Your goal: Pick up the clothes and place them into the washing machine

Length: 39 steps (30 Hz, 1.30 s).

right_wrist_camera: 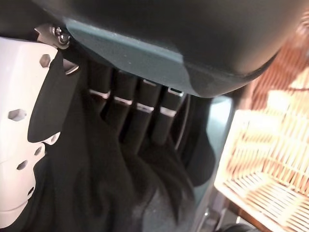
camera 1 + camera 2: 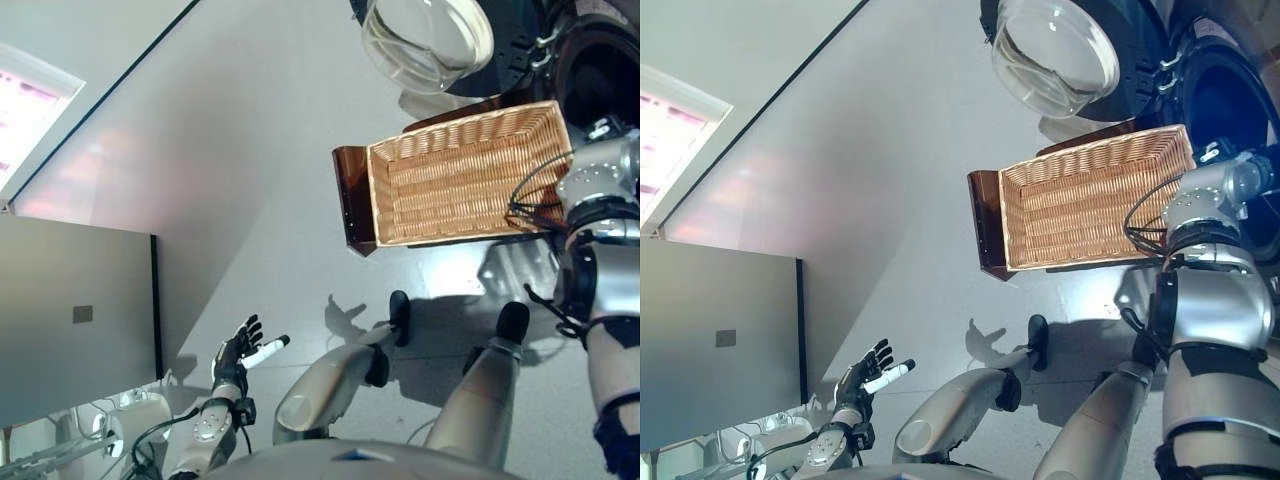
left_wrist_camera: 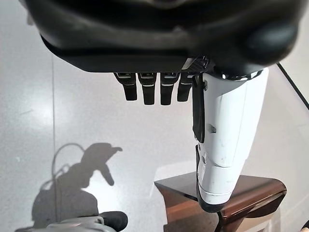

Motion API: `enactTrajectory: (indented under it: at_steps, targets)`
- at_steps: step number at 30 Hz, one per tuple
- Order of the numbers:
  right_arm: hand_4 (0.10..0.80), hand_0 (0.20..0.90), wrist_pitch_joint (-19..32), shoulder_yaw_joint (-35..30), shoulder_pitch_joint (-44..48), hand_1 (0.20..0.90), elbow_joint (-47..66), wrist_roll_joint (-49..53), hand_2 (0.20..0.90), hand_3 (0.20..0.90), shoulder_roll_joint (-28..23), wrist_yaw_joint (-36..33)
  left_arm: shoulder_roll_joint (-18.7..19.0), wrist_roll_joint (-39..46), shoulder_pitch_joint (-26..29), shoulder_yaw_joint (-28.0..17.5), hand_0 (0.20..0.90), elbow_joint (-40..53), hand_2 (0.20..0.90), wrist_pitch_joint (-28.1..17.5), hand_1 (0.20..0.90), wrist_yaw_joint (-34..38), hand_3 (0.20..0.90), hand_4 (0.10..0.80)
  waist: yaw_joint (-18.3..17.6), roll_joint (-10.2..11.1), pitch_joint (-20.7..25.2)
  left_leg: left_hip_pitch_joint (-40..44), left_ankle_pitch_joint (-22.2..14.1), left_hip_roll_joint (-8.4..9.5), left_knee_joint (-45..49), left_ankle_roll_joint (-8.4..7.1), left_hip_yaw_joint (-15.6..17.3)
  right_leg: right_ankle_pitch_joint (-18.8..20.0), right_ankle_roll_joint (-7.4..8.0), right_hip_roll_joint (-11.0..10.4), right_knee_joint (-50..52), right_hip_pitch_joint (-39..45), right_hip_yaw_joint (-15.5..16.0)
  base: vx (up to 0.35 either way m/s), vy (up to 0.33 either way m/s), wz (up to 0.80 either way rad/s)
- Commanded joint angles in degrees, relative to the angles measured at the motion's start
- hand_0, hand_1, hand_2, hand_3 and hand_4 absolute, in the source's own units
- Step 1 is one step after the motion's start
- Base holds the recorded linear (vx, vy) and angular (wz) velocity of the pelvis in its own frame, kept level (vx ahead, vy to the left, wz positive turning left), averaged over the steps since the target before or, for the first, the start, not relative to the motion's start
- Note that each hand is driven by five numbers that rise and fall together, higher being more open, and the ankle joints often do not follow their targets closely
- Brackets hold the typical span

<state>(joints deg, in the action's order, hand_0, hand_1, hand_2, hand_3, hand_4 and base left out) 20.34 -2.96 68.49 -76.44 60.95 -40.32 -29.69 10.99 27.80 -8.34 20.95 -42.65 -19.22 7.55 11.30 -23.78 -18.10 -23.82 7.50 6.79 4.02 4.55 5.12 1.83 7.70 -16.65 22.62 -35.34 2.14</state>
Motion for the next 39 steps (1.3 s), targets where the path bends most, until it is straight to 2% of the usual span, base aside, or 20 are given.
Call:
enactTrajectory:
  at_steps: [1, 10, 14, 17, 19, 21, 22, 25, 29, 34, 39]
  targets:
    - [0.800, 0.900, 3.94, 6.88, 7.01, 0.900, 7.27, -7.94, 0.900, 0.900, -4.37, 6.13, 2.42, 2.78, 0.30, -2.62, 0.900, -2.42, 0.900, -2.96, 0.900, 2.33, 0.900, 0.800, -0.29, -0.15, 2.90, -3.93, -4.03, -0.67, 5.52, -4.76, 0.09, -5.13, -3.60, 2.77, -0.97, 4.04, 1.20, -0.036, 0.007, -0.06]
    - [0.800, 0.900, 2.15, 5.35, 2.58, 0.900, 4.08, -9.57, 0.900, 0.900, -1.27, 7.37, 1.51, 2.02, 0.50, -2.30, 0.900, -4.47, 0.900, -2.47, 0.900, 2.05, 0.900, 0.800, -1.03, 0.95, 1.75, -3.52, -3.81, -0.98, 5.69, -4.84, 0.11, -4.85, -3.86, 3.09, -1.07, 4.88, 1.53, -0.008, 0.002, 0.00]
    - [0.800, 0.900, -2.47, 7.87, 1.25, 0.900, -2.06, -15.73, 0.900, 0.900, -0.45, 6.79, 1.67, 0.01, 1.38, -3.20, 0.900, -6.04, 0.900, -1.54, 0.900, 2.39, 0.900, 0.800, -1.16, 2.60, 1.41, -3.36, -3.95, -1.19, 5.87, -4.75, 0.10, -4.24, -3.97, 3.57, -1.57, 5.47, 1.75, -0.009, -0.007, -0.01]
    - [0.800, 0.900, -3.68, 8.44, -0.90, 0.900, -2.56, -17.66, 0.900, 0.900, 3.67, 6.49, 1.82, -2.74, 1.50, -2.33, 0.900, -6.70, 0.900, -1.19, 0.900, 2.79, 0.900, 0.800, -1.32, 3.81, 0.78, -3.49, -4.04, -1.70, 6.27, -4.68, 0.23, -3.57, -3.92, 4.05, -2.47, 5.94, 2.05, -0.025, -0.021, -0.01]
    - [0.800, 0.900, -3.37, 7.22, -3.04, 0.900, -2.12, -16.74, 0.900, 0.900, 7.52, 6.96, 1.73, -3.44, 1.53, -1.96, 0.900, -7.35, 0.900, -0.72, 0.900, 2.98, 0.900, 0.800, -1.43, 4.97, -0.11, -4.05, -4.14, -2.04, 6.95, -4.51, 0.34, -3.07, -4.00, 4.53, -2.74, 5.81, 2.09, -0.044, -0.037, -0.06]
    - [0.800, 0.900, -3.07, 6.71, -4.02, 0.900, -1.80, -16.54, 0.900, 0.900, 9.03, 6.79, 1.82, -3.48, 1.62, -2.05, 0.900, -7.77, 0.900, -0.55, 0.900, 3.03, 0.900, 0.800, -1.45, 5.50, -0.41, -4.44, -4.14, -2.22, 7.39, -4.50, 0.38, -2.89, -4.05, 4.67, -2.82, 5.74, 2.13, -0.052, -0.036, -0.07]
    - [0.800, 0.900, -2.50, 5.90, -6.06, 0.900, -0.77, -15.75, 0.900, 0.900, 12.12, 6.99, 1.75, -3.49, 1.90, -2.10, 0.900, -8.33, 0.900, -0.59, 0.900, 3.37, 0.900, 0.800, -1.46, 6.39, -1.33, -5.19, -4.17, -2.46, 8.03, -4.39, 0.23, -2.65, -4.06, 4.94, -2.76, 5.36, 2.26, -0.086, -0.052, -0.05]
    - [0.800, 0.900, -2.16, 6.30, -7.84, 0.900, 0.35, -15.64, 0.900, 0.900, 15.52, 7.16, 2.01, -3.44, 2.22, -2.56, 0.900, -9.37, 0.900, -0.36, 0.900, 3.60, 0.900, 0.800, -1.43, 7.79, -2.71, -6.78, -4.21, -2.87, 9.41, -4.26, 0.07, -2.48, -4.33, 5.24, -2.36, 4.51, 2.63, -0.062, -0.040, -0.02]
    - [0.800, 0.900, -1.44, 6.51, -9.22, 0.900, 1.96, -14.61, 0.900, 0.900, 18.23, 7.29, 2.15, -3.63, 2.50, -2.68, 0.900, -10.03, 0.900, -0.39, 0.900, 3.82, 0.900, 0.800, -1.33, 8.95, -3.97, -7.87, -4.12, -3.14, 10.55, -4.35, -0.22, -2.62, -4.68, 5.29, -1.35, 3.90, 3.30, -0.044, -0.031, 0.06]
    - [0.800, 0.900, -0.46, 7.09, -14.99, 0.900, 6.17, -13.01, 0.900, 0.900, 23.19, 9.03, 2.32, -3.30, 3.65, -4.20, 0.900, -10.24, 0.900, -0.17, 0.900, 4.48, 0.900, 0.800, -1.26, 11.86, -4.42, -7.38, -4.10, -3.50, 11.01, -4.67, -1.14, -2.78, -4.89, 5.44, -1.11, 4.90, 4.21, 0.017, -0.024, 0.10]
    - [0.800, 0.900, -1.09, 7.86, -19.73, 0.900, 7.36, -13.84, 0.900, 0.900, 24.39, 10.61, 2.15, -3.13, 3.26, -5.58, 0.900, -9.56, 0.900, -0.07, 0.900, 4.17, 0.900, 0.800, -1.75, 13.92, -3.64, -5.62, -4.34, -3.28, 9.97, -4.60, -1.28, -2.20, -4.82, 5.56, -2.63, 6.96, 4.57, 0.024, -0.001, 0.03]
